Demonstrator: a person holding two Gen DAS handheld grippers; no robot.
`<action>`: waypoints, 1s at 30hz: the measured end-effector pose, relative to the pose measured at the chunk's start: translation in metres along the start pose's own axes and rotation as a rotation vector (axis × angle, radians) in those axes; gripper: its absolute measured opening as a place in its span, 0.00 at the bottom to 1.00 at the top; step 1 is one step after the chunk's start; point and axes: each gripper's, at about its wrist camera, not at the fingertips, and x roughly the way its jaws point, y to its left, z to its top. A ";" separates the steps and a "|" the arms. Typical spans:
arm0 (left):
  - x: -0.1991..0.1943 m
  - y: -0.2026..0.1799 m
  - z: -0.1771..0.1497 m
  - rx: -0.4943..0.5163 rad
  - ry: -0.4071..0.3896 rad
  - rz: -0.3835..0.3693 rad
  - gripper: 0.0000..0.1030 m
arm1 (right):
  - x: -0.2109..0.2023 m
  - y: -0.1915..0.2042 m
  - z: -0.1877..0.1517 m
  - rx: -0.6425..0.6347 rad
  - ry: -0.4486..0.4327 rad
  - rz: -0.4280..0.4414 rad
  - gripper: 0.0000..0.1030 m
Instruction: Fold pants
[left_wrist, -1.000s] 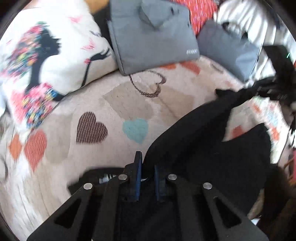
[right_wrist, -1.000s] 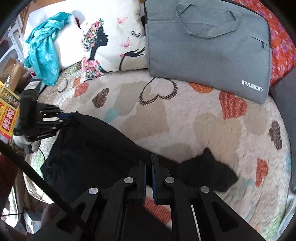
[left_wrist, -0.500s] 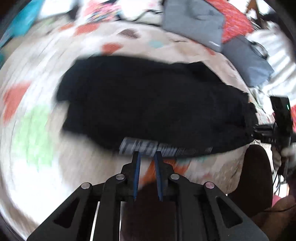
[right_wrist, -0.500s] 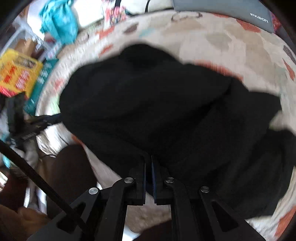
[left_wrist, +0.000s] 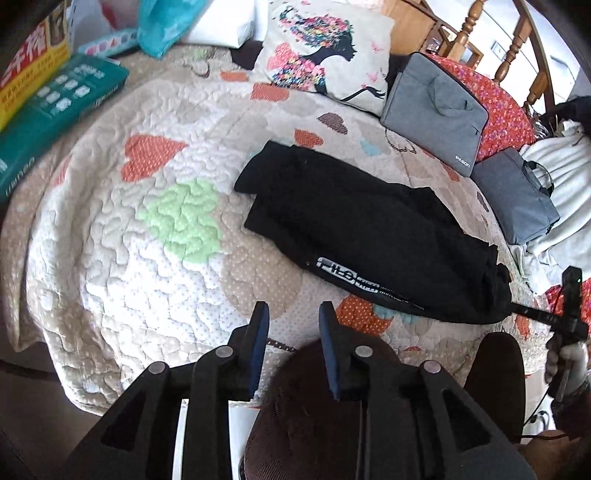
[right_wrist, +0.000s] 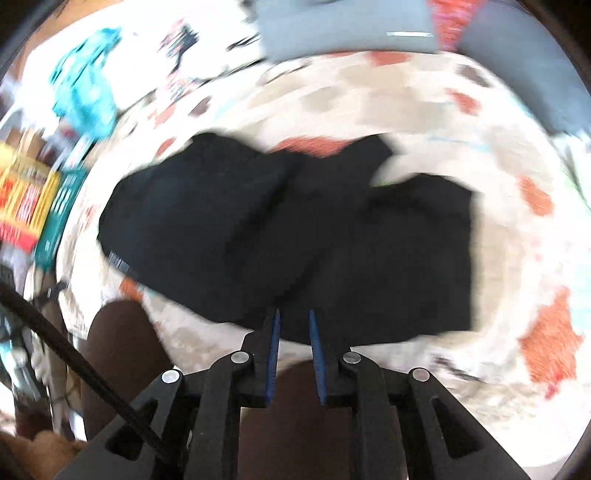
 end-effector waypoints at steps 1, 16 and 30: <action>0.001 -0.005 0.001 0.007 -0.005 0.000 0.29 | -0.003 -0.008 0.004 0.022 -0.015 -0.010 0.18; -0.017 -0.025 0.002 -0.072 -0.026 -0.041 0.33 | 0.082 0.047 0.061 -0.126 -0.003 -0.118 0.14; 0.001 -0.042 0.010 -0.100 -0.010 -0.120 0.33 | -0.007 -0.075 -0.027 0.283 -0.115 -0.077 0.05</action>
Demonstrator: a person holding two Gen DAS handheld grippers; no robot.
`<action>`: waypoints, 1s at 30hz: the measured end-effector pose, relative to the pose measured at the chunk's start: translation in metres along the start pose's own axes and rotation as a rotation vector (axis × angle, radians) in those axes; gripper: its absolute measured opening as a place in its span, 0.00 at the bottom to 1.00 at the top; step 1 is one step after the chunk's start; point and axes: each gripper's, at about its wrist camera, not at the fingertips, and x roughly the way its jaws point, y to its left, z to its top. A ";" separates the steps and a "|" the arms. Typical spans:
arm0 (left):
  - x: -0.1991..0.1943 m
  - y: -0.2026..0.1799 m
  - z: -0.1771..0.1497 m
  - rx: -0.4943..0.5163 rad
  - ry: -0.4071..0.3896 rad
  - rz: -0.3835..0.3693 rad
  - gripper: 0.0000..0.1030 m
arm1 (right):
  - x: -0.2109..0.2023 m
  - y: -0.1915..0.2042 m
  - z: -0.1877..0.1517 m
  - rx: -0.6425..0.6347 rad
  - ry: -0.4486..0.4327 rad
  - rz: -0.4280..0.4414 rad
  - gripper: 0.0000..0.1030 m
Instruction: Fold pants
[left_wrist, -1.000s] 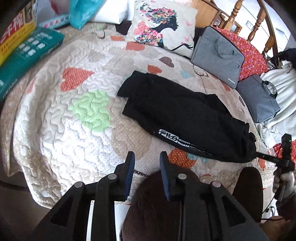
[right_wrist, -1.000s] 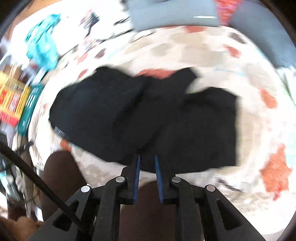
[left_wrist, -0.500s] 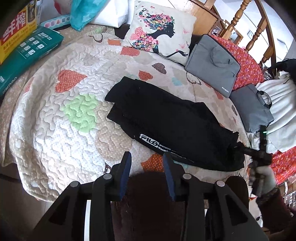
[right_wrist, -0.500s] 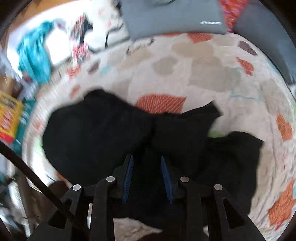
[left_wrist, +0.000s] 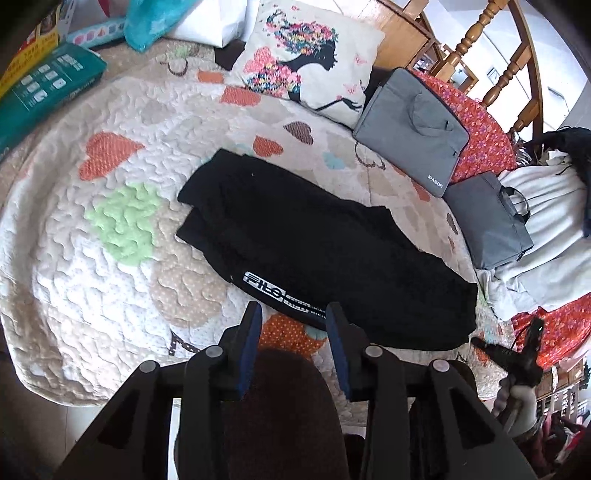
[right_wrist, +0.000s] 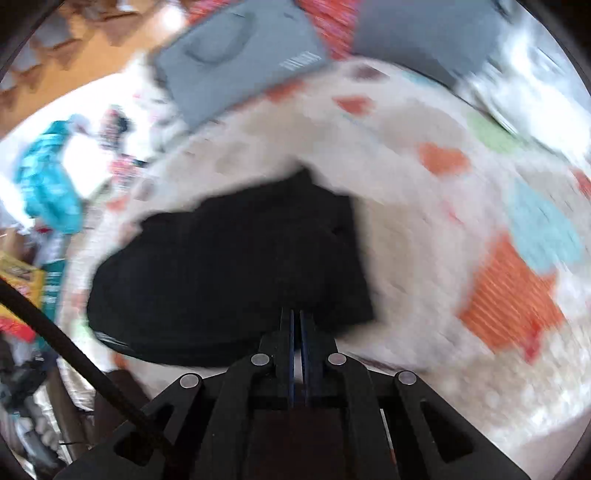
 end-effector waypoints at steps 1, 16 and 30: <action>0.001 -0.001 -0.001 0.002 0.003 0.002 0.33 | 0.000 -0.010 -0.001 0.037 0.001 -0.006 0.05; -0.008 0.000 -0.004 -0.044 -0.001 0.016 0.35 | 0.049 0.012 0.068 0.037 -0.013 0.146 0.17; -0.004 -0.016 0.010 -0.052 -0.006 0.025 0.37 | 0.010 -0.016 0.124 0.108 -0.146 0.108 0.11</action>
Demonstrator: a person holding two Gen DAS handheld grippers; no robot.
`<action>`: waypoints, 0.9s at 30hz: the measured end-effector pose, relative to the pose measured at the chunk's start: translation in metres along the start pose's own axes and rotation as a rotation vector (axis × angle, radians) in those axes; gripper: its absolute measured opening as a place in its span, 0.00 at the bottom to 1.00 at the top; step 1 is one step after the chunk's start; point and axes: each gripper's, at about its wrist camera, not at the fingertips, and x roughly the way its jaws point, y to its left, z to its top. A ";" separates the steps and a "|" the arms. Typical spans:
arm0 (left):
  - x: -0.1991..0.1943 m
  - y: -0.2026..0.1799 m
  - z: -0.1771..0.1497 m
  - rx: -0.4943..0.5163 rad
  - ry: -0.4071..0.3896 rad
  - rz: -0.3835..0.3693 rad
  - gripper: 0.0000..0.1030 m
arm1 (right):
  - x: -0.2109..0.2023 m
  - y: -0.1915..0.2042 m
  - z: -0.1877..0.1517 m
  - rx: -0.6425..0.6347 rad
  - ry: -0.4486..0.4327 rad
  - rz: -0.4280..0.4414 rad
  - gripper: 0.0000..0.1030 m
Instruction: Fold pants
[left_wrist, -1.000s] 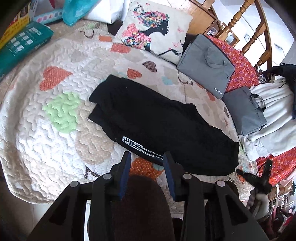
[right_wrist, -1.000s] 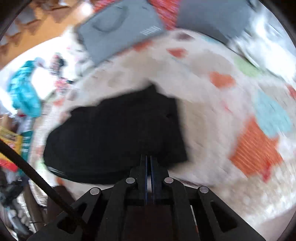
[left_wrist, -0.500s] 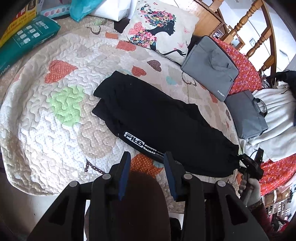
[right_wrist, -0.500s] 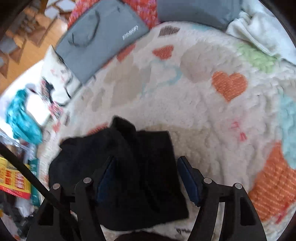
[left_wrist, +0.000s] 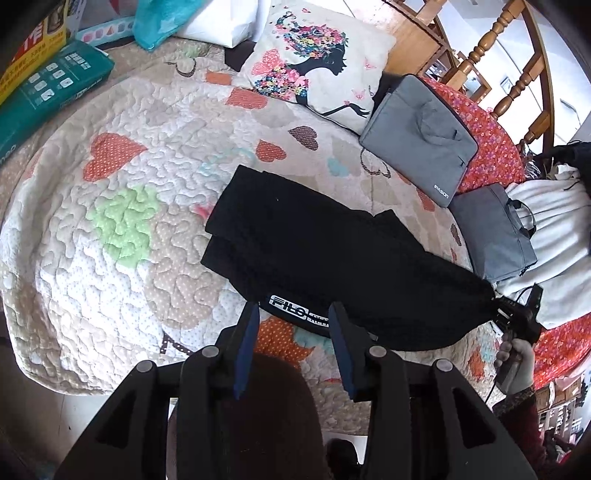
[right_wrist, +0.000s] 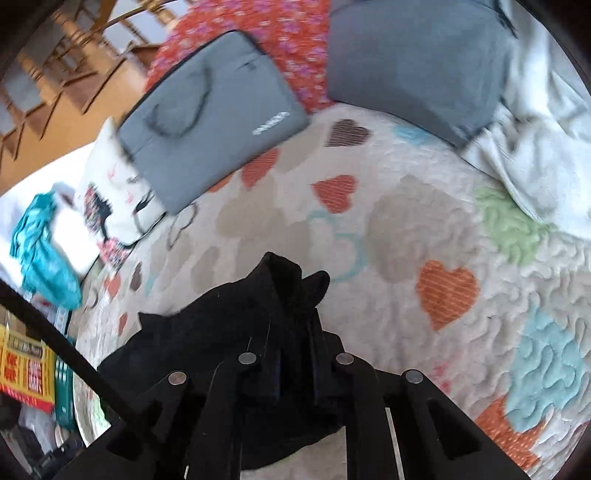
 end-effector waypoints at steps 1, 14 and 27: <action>0.002 -0.001 0.000 0.001 0.004 0.000 0.38 | 0.003 -0.007 -0.004 0.013 0.016 0.000 0.11; 0.013 -0.009 -0.005 0.004 0.020 -0.005 0.40 | -0.040 -0.042 -0.022 0.045 -0.088 -0.175 0.64; 0.011 0.034 -0.001 -0.145 -0.011 -0.010 0.42 | -0.031 -0.029 -0.046 0.038 -0.024 -0.096 0.48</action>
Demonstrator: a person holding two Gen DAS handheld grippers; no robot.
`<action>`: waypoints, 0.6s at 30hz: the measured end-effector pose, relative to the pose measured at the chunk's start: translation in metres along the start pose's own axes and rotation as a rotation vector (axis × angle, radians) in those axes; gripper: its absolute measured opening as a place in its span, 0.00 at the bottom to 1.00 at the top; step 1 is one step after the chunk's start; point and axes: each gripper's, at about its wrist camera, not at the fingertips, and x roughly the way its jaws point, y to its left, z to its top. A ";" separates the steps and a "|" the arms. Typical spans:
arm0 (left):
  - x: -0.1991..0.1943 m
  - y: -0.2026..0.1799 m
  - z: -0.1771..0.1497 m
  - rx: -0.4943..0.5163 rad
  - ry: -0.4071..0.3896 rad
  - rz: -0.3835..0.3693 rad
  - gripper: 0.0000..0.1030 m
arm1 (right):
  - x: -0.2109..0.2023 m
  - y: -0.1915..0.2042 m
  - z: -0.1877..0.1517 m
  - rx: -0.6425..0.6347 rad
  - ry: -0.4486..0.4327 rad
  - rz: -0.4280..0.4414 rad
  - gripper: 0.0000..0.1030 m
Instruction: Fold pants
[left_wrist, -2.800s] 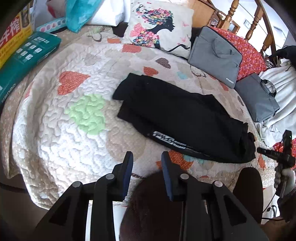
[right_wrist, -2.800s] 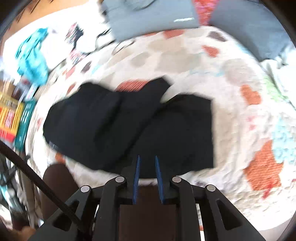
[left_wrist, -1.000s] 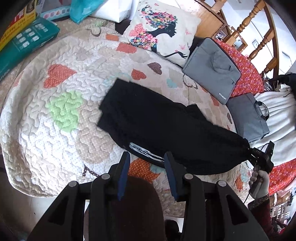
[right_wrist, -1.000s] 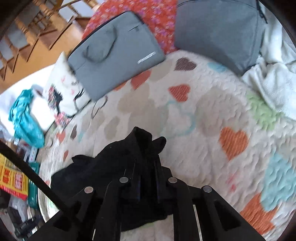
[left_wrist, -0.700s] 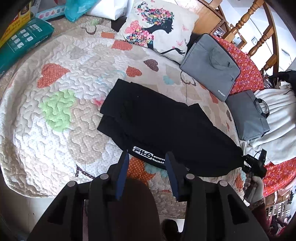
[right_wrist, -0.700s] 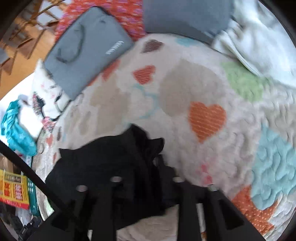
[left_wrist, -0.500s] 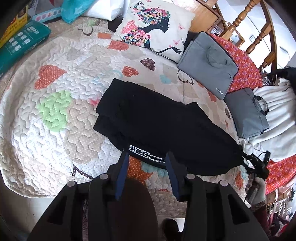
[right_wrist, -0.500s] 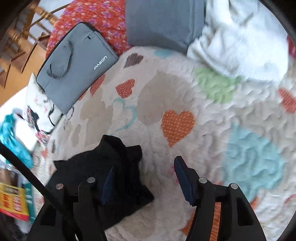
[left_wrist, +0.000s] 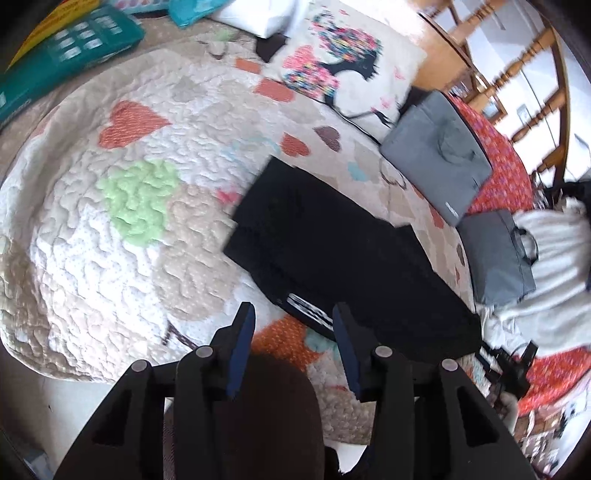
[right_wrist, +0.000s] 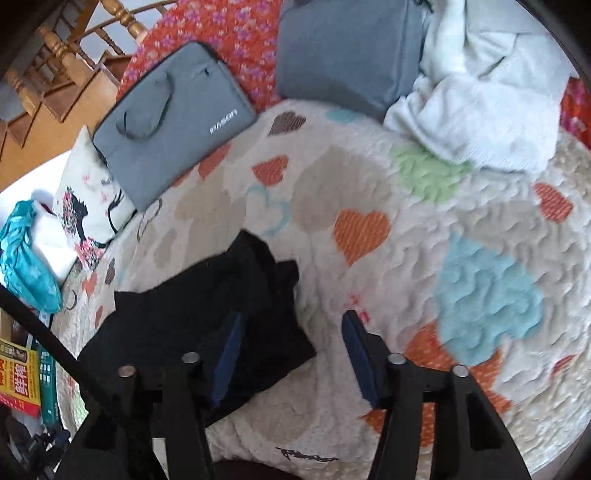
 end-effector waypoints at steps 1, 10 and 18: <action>0.002 0.009 0.007 -0.023 -0.005 0.001 0.46 | 0.003 0.000 0.000 0.013 0.007 0.001 0.46; 0.059 0.049 0.073 -0.121 0.047 -0.031 0.48 | 0.018 0.015 0.001 0.005 0.041 -0.020 0.46; 0.116 0.027 0.096 -0.019 0.163 -0.010 0.33 | 0.026 0.031 0.005 -0.032 0.045 -0.050 0.21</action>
